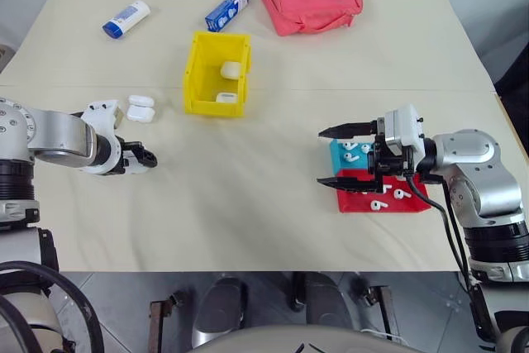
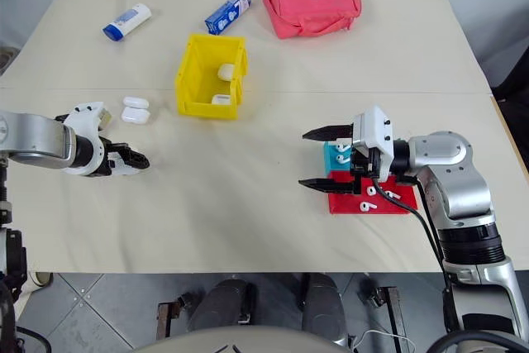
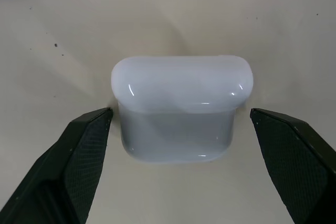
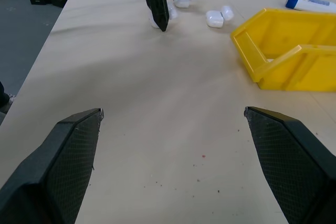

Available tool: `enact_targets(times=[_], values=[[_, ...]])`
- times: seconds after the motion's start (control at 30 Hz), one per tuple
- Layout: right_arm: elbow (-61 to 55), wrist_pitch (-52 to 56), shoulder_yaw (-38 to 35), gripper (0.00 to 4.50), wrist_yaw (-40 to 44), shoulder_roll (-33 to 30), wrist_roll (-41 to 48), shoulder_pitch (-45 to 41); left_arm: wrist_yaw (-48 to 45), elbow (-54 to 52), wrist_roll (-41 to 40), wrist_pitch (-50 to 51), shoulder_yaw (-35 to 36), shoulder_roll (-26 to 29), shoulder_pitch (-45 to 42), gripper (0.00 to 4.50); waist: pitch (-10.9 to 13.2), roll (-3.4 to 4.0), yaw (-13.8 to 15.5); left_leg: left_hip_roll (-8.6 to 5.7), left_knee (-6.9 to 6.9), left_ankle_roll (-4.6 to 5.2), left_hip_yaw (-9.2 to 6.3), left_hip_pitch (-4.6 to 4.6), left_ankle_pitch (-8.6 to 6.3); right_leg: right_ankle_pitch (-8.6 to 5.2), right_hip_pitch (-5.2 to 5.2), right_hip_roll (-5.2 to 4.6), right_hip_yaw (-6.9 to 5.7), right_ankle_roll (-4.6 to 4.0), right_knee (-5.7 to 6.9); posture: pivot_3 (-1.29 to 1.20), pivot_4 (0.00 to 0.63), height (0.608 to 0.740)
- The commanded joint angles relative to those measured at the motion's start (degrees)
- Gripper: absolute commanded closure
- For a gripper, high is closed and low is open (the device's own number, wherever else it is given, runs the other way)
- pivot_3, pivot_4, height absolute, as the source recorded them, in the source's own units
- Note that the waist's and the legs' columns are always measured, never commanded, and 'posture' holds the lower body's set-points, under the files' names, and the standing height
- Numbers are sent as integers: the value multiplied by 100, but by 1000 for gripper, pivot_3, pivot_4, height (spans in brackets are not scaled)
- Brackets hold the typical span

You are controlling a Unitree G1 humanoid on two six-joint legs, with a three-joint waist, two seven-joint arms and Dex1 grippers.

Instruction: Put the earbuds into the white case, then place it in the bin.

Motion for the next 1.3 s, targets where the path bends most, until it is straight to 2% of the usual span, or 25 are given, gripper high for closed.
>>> enact_targets(times=[0.03, 0.13, 0.3, 0.33, 0.53, 0.63, 0.77, 1.03, 1.17, 1.3], values=[[-232, -53, -207, 0, -28, -84, 113, 8, 26, 79, -214, -1, -129, 90, 27, 23, 0, 0, -1, 0, 0, 0, 1, 0, 0, 0, 0, 0, 1, 0, 0, 0, 150, 740], [-221, -61, -216, 0, -39, -97, 101, 13, -2, 22, -466, -1, -284, 281, 106, 23, 0, 0, -17, 1, 0, -1, 2, 0, 0, 0, -3, 0, 4, 0, 1, 0, 150, 740], [-173, -91, -223, 0, -48, -116, 79, -5, 50, 0, -816, -1, -509, 561, 217, 1575, 0, 0, -23, 2, 0, 0, 2, 1, 0, -1, -6, 2, 11, 2, 1, 0, 150, 740], [-161, -95, -225, 0, -49, -120, 73, -13, 41, -47, -906, -1, -551, 629, 259, 1743, 0, 0, -22, 1, 0, 0, 2, 1, 0, -1, -6, 2, 12, 2, 0, 0, 150, 740], [-73, -119, -260, 0, -71, -178, 31, -68, -299, -781, -758, -48, -290, 599, 344, 1744, 0, 0, -16, 1, 0, -10, 2, 2, -6, -1, -6, 2, 13, 2, 0, 0, 150, 740], [-107, -72, -315, 0, -157, -251, 15, -88, -1537, -2228, 169, -608, -338, 530, 304, 1744, 10, -17, 1, -2, 3, -13, 1, -5, -7, -1, -6, 0, 8, 2, -1, 0, 150, 740], [-355, 97, -441, 0, -403, -423, 5, 38, -4172, -3596, 1769, -2111, -989, 661, 374, 1744, 11, -15, -13, -4, 2, -22, 11, -7, -12, 1, -5, 1, 6, 5, -15, 0, 150, 740], [-1661, 1096, -990, 0, -1272, -1167, -151, 1132, -7878, -2792, 3983, -6254, -1153, -1208, 456, 1744, 14, -17, 18, 27, 4, -8, 99, -5, -5, 11, -4, 65, -11, -8, -37, 0, 150, 740], [-2396, 1957, -1184, 0, -1535, -1668, -80, 1760, -9210, -2205, 4425, -7751, -1084, -2237, 466, 1744, 16, -21, 56, 40, 8, 2, 120, -7, -5, 16, -4, 69, -13, -10, -44, 0, 150, 740], [-3176, 3516, -1900, 0, -2104, -1799, 550, 2363, -10209, -1483, 4907, -8716, -1261, -3036, 391, 1744, 17, -23, 123, 83, 17, 14, 128, -13, -8, 35, -4, 80, -17, -23, -60, 0, 150, 740]])
